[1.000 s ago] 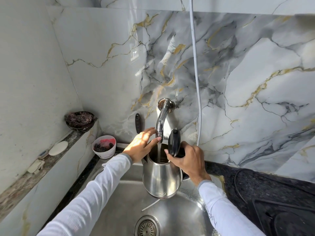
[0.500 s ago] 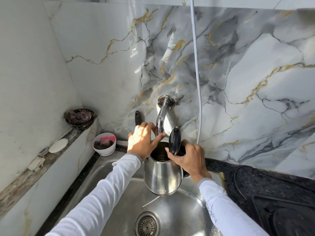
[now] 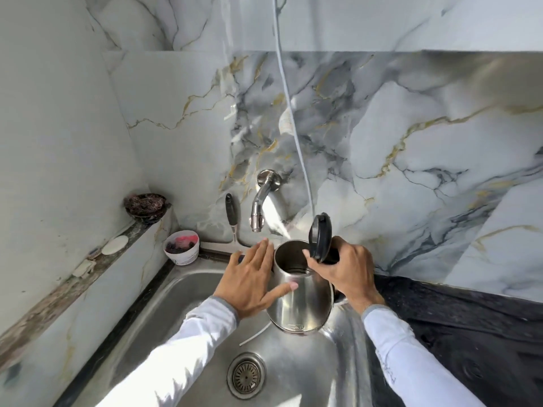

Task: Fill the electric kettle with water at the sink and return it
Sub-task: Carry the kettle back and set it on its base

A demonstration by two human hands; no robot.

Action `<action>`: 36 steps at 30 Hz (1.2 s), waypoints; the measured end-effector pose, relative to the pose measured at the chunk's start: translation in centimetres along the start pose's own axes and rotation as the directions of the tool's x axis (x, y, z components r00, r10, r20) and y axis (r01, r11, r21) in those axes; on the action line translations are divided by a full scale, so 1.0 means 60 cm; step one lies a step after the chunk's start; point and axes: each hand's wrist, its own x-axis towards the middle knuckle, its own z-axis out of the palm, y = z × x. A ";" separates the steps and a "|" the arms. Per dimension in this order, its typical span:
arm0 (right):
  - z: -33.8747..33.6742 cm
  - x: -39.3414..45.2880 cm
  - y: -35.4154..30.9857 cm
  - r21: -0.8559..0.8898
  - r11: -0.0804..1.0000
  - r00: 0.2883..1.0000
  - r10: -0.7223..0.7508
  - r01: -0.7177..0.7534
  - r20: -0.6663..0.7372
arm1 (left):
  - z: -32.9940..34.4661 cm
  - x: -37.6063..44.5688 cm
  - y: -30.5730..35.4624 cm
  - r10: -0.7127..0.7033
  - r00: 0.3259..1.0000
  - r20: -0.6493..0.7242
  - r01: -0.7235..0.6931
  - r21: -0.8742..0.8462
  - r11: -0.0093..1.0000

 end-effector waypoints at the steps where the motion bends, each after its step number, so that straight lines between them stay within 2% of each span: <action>1: -0.022 -0.005 0.011 0.000 1.000 1.000 0.003 -0.003 -0.008 | -0.005 -0.001 0.022 0.003 1.000 -0.005 -0.003 0.000 1.000; 5: -0.107 -0.020 0.063 0.003 1.000 1.000 0.023 -0.023 -0.015 | -0.027 0.001 0.113 0.025 0.999 -0.031 -0.025 -0.010 1.000; 13: -0.282 -0.058 0.221 -0.098 0.994 0.995 0.030 -0.040 -0.094 | -0.055 0.036 0.338 0.077 0.995 -0.066 -0.078 -0.016 0.997; 21: -0.388 -0.115 0.379 -0.133 0.986 0.993 0.085 -0.096 -0.086 | -0.026 0.062 0.531 0.104 0.993 -0.055 -0.106 -0.021 0.994; 27: -0.415 -0.159 0.452 -0.120 0.985 0.991 0.121 -0.128 -0.059 | 0.005 0.070 0.612 0.114 0.993 -0.005 -0.114 -0.044 0.992; 31: -0.406 -0.180 0.472 -0.094 0.988 0.991 0.115 -0.122 -0.075 | 0.024 0.067 0.629 0.116 0.993 0.007 -0.115 -0.048 0.992; 36: -0.391 -0.182 0.484 -0.029 0.995 0.995 0.099 -0.100 -0.029 | 0.033 0.066 0.628 0.111 0.994 -0.019 -0.112 -0.040 0.993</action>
